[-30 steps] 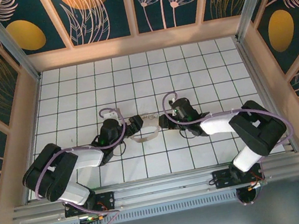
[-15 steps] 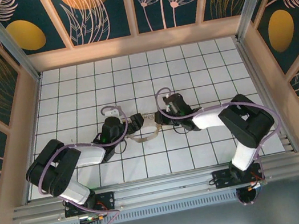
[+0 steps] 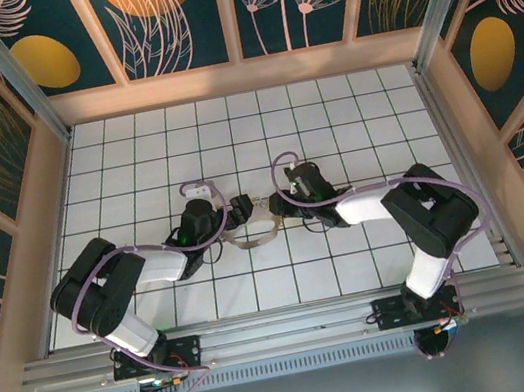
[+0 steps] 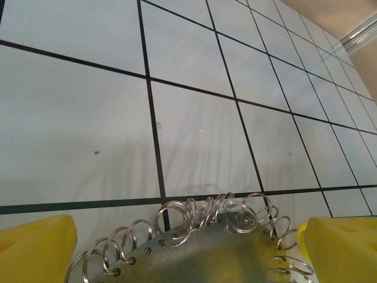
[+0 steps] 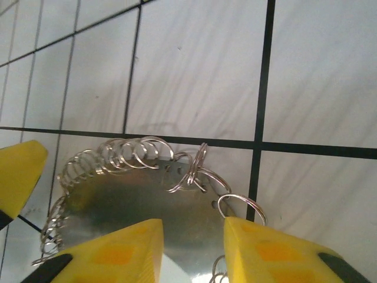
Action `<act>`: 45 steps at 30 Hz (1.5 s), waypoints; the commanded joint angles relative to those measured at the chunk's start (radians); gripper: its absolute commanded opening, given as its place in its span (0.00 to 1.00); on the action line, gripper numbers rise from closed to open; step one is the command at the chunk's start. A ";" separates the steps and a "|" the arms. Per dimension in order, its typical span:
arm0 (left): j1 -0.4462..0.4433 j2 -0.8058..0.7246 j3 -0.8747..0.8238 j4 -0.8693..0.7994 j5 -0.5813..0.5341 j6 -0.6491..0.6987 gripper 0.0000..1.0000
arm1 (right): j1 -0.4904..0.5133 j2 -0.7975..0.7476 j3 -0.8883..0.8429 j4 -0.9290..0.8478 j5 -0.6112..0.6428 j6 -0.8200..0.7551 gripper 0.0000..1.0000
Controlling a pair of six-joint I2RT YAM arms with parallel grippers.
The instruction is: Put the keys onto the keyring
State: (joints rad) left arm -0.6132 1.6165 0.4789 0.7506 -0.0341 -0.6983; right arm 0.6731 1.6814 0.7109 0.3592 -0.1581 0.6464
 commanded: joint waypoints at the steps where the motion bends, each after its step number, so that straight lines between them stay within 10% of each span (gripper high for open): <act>1: 0.007 -0.054 0.023 -0.027 0.003 0.032 0.99 | -0.005 -0.111 -0.030 -0.014 0.023 -0.035 0.37; 21: 0.008 -0.265 -0.032 -0.146 0.014 -0.005 0.99 | 0.178 -0.176 -0.109 -0.173 0.100 -0.151 0.48; 45: 0.007 -0.270 -0.045 -0.137 0.008 -0.009 0.99 | 0.141 -0.065 -0.043 -0.160 0.115 -0.185 0.48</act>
State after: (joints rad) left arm -0.6132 1.3563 0.4431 0.6151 -0.0269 -0.7002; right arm 0.8299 1.5948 0.6334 0.2016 -0.0528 0.4904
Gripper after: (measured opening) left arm 0.986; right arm 0.483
